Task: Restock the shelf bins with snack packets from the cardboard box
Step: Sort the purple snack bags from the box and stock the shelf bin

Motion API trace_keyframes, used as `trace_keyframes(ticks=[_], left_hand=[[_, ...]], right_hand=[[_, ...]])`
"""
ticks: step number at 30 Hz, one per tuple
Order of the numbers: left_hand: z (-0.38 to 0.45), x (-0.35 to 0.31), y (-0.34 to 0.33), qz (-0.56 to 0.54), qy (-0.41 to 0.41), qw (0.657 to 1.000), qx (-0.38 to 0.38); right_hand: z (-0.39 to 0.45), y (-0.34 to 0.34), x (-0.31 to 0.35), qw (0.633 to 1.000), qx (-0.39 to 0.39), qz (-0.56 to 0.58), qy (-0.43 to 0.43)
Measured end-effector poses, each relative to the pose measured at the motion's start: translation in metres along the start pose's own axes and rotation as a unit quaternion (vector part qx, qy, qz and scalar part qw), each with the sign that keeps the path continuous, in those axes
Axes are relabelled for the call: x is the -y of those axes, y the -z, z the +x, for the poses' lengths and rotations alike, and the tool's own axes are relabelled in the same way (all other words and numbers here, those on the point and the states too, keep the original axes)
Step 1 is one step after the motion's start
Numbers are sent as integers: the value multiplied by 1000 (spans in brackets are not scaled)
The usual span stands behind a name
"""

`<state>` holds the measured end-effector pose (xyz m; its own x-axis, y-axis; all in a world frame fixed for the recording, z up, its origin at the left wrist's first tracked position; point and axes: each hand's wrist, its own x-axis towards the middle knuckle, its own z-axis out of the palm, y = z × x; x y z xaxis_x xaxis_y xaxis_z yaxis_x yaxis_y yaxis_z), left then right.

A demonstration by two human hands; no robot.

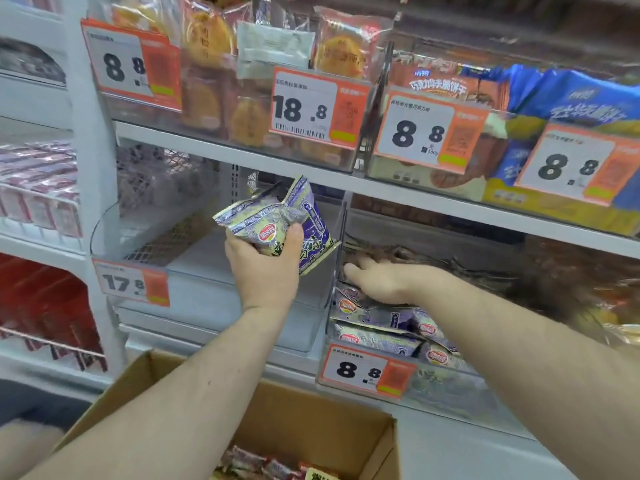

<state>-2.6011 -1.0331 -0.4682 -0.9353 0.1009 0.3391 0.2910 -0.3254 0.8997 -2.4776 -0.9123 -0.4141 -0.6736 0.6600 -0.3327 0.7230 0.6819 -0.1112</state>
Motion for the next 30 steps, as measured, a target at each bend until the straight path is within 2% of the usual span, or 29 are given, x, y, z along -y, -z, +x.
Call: trace_keyframes(ticks=[3, 5, 9, 11, 13, 14, 17, 21, 26, 28, 30], left_hand=[[-3, 2, -1, 23, -18, 999, 18], [-4, 0, -2, 31, -30, 999, 23], [-8, -4, -1, 44, -43, 998, 24], [-7, -5, -1, 29, -47, 998, 25], [-8, -4, -2, 17, -57, 998, 17], [-8, -3, -3, 12, -65, 998, 11], [-11, -2, -5, -8, -74, 997, 8], [-13, 3, -3, -28, -92, 995, 29], [-13, 1, -6, -30, -100, 994, 23], [-13, 1, -5, -29, -94, 995, 27], [-13, 1, -5, -26, -101, 994, 28]], right_hand=[[3, -39, 0, 997, -34, -68, 11], [6, -49, 0, 996, -62, -61, 10], [0, -39, 2, 997, -41, -68, 8], [-1, -19, -7, 996, -82, -40, 5], [4, 7, -28, 991, -122, 36, -42], [10, 17, -40, 988, -122, 60, -69], [31, 23, -64, 988, -91, -5, -127], [48, 3, -58, 992, -68, -5, -107], [40, 8, -59, 994, -31, 71, -77], [28, 17, -76, 989, -39, 109, -93], [20, 19, -95, 988, -68, 54, -127]])
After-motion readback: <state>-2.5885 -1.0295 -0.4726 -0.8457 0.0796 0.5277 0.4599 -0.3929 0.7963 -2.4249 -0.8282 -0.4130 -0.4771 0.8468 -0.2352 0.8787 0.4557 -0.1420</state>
